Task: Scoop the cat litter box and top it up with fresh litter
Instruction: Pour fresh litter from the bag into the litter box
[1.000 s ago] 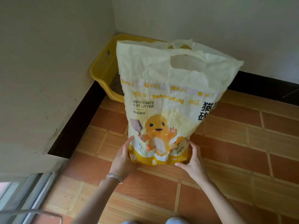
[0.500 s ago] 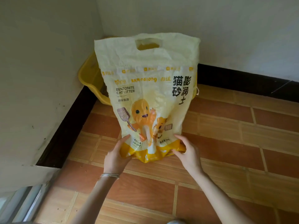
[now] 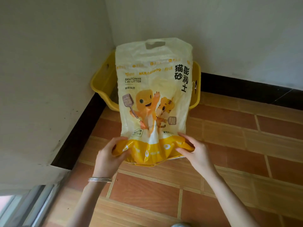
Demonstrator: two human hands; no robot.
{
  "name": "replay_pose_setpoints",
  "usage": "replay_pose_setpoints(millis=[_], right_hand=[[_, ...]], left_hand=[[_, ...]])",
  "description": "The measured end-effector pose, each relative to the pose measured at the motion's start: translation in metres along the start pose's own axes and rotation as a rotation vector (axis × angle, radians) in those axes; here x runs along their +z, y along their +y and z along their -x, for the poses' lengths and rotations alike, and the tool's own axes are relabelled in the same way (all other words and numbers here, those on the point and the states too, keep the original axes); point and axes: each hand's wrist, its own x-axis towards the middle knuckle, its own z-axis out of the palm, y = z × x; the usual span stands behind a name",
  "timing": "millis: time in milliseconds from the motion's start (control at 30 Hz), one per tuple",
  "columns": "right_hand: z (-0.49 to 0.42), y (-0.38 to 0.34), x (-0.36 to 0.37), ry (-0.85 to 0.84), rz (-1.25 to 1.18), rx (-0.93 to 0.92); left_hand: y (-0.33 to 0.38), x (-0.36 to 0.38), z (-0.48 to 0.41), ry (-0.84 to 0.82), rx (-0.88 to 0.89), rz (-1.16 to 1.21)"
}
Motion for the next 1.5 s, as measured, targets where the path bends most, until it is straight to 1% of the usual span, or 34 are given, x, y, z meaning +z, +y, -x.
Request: replay_pose_setpoints(millis=[233, 400, 500, 667, 867, 1033, 1233, 1500], right_hand=[[-0.009, -0.027, -0.017, -0.068, -0.023, 0.019], [-0.019, -0.051, -0.029, -0.116, -0.033, 0.006], [-0.025, -0.065, -0.035, -0.107, -0.012, -0.012], [-0.035, -0.079, -0.043, -0.095, 0.025, -0.025], [-0.040, -0.093, -0.049, 0.021, 0.090, -0.045], [-0.039, -0.102, -0.052, 0.109, 0.054, -0.064], [-0.045, -0.113, -0.056, 0.206, 0.053, -0.119], [-0.058, -0.121, -0.057, 0.250, 0.107, -0.182]], left_hand=[[0.021, -0.020, 0.000, 0.014, 0.000, 0.067], [0.044, -0.040, -0.009, -0.039, -0.046, 0.062], [0.060, -0.050, -0.017, -0.063, -0.074, 0.083], [0.078, -0.061, -0.029, -0.056, -0.119, 0.092], [0.092, -0.062, -0.032, 0.013, -0.139, 0.073], [0.094, -0.061, -0.035, 0.084, -0.168, 0.125], [0.104, -0.068, -0.048, 0.148, -0.143, 0.156], [0.113, -0.073, -0.059, 0.182, -0.098, 0.117]])
